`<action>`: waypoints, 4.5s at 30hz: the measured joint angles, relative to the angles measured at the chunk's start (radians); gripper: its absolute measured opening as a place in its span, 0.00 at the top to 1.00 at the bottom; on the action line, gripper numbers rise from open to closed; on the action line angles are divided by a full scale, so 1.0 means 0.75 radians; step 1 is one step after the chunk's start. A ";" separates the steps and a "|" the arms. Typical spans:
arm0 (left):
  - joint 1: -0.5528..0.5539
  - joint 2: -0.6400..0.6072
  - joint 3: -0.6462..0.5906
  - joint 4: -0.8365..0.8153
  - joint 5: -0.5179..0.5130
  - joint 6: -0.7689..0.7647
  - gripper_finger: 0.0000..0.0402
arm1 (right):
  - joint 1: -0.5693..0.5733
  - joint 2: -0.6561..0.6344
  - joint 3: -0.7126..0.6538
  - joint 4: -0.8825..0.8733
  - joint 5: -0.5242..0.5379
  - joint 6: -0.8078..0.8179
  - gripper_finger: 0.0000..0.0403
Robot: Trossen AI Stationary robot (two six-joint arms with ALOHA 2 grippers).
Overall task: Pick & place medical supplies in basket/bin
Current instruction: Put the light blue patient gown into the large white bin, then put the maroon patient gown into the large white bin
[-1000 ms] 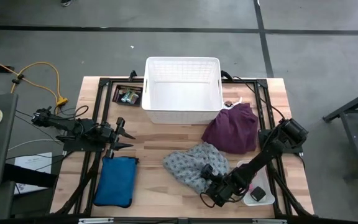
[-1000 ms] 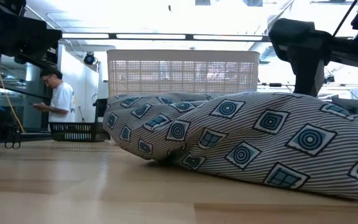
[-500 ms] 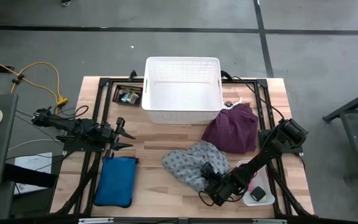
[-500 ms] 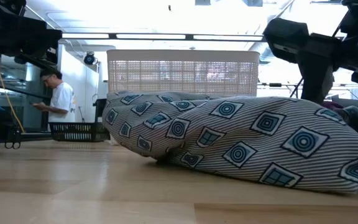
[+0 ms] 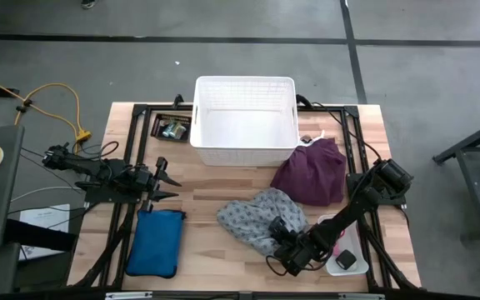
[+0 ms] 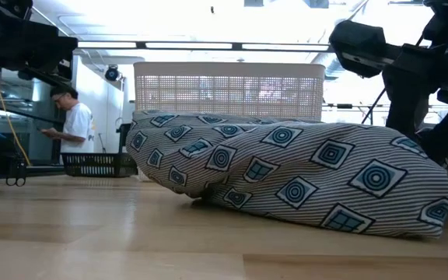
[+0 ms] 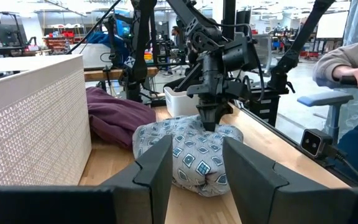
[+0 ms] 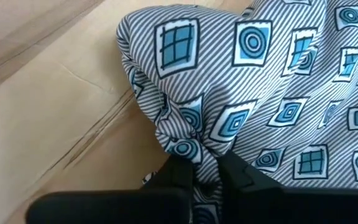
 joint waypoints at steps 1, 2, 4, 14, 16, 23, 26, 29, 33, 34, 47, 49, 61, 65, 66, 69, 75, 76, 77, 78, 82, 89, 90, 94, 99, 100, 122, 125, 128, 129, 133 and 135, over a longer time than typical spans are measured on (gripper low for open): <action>0.000 0.000 0.000 0.000 0.000 0.000 0.66 | 0.000 0.000 0.000 0.004 0.000 0.000 0.95; 0.000 0.000 0.000 0.000 0.000 0.000 0.66 | 0.000 0.000 0.000 0.008 0.002 -0.001 0.95; 0.000 0.000 0.000 0.000 0.000 0.000 0.66 | 0.003 -0.006 0.000 0.010 0.015 -0.001 0.96; 0.000 0.000 0.000 0.000 0.000 0.000 0.66 | -0.002 -0.241 0.052 0.011 0.023 -0.166 0.97; 0.000 0.000 0.000 0.000 0.000 0.000 0.66 | -0.009 -0.312 0.082 0.016 0.019 -0.180 0.97; 0.000 0.000 0.000 0.000 0.000 0.000 0.66 | -0.008 -0.527 0.135 0.146 0.026 -0.184 0.97; 0.000 0.000 0.000 0.001 0.001 0.000 0.66 | -0.008 -0.560 0.135 0.166 0.033 -0.195 0.97; 0.000 0.000 0.000 0.001 0.000 0.000 0.66 | -0.011 -0.566 0.134 0.200 0.036 -0.233 0.97; 0.000 0.000 0.000 0.001 0.000 0.000 0.66 | -0.038 -0.567 0.134 0.318 0.043 -0.349 0.97; 0.000 0.000 0.000 0.001 0.000 0.000 0.66 | -0.049 -0.570 0.134 0.343 0.053 -0.393 0.97; 0.000 0.000 0.000 0.001 0.000 0.000 0.66 | -0.425 -0.574 0.134 1.027 0.211 -1.090 0.97; 0.000 0.000 0.000 0.001 0.001 0.000 0.66 | -0.508 -0.574 0.134 1.095 0.154 -1.122 0.97; 0.000 0.000 0.000 0.001 0.000 0.000 0.66 | -0.922 -0.574 0.134 1.204 -0.126 -1.120 0.97; 0.000 0.000 0.000 0.001 0.000 0.000 0.66 | -1.018 -0.574 0.134 1.199 -0.165 -1.119 0.97; 0.000 0.000 0.000 0.001 0.000 0.000 0.66 | -1.040 -0.574 0.134 1.182 -0.173 -1.114 0.97; 0.000 0.000 0.000 0.001 0.000 0.000 0.66 | -1.108 -0.574 0.134 1.082 -0.242 -1.042 0.97; 0.000 0.000 0.000 0.001 0.000 0.000 0.66 | -1.232 -0.540 0.134 0.863 -0.411 -0.853 0.97; 0.000 0.000 0.000 0.001 0.001 0.000 0.66 | -1.251 -0.526 0.134 0.841 -0.412 -0.838 0.97; 0.000 0.000 0.000 0.001 0.000 0.000 0.66 | -1.268 -0.505 0.134 0.833 -0.411 -0.826 0.97; 0.000 0.000 0.000 0.001 0.001 0.000 0.66 | -1.285 -0.485 0.134 0.832 -0.410 -0.814 0.97; 0.000 0.000 0.000 0.001 0.000 0.000 0.66 | -1.346 -0.420 0.134 0.833 -0.397 -0.784 0.97; 0.000 0.000 0.000 0.000 0.000 0.000 0.66 | -1.390 -0.364 0.134 0.812 -0.362 -0.770 0.97; 0.000 0.000 0.000 0.001 0.000 0.000 0.66 | -1.390 -0.364 0.134 0.812 -0.358 -0.770 0.97; 0.000 0.000 0.000 0.001 0.000 0.000 0.66 | -1.384 -0.364 0.134 0.806 -0.362 -0.769 0.96; 0.000 0.000 0.000 0.001 0.000 0.000 0.66 | -1.382 -0.364 0.134 0.806 -0.361 -0.769 0.88; 0.000 0.000 0.000 0.001 0.000 0.000 0.66 | -1.382 -0.364 0.134 0.807 -0.361 -0.766 0.85; 0.000 0.000 0.000 0.001 0.000 0.000 0.66 | -1.375 -0.367 0.134 0.792 -0.310 -0.695 0.52; 0.000 0.000 0.000 0.001 0.000 0.000 0.66 | -1.359 -0.373 0.134 0.813 -0.292 -0.730 0.52; 0.000 0.000 0.000 0.001 0.000 0.000 0.66 | -1.322 -0.404 0.134 0.866 -0.220 -0.827 0.52; 0.000 0.000 0.000 0.001 0.001 0.000 0.66 | -1.303 -0.418 0.134 0.893 -0.191 -0.865 0.52; 0.000 0.000 0.000 0.001 0.000 0.000 0.66 | -1.225 -0.513 0.134 0.927 -0.081 -0.998 0.52; 0.000 0.000 0.000 0.000 0.001 0.000 0.66 | -1.175 -0.565 0.134 0.927 -0.028 -1.042 0.52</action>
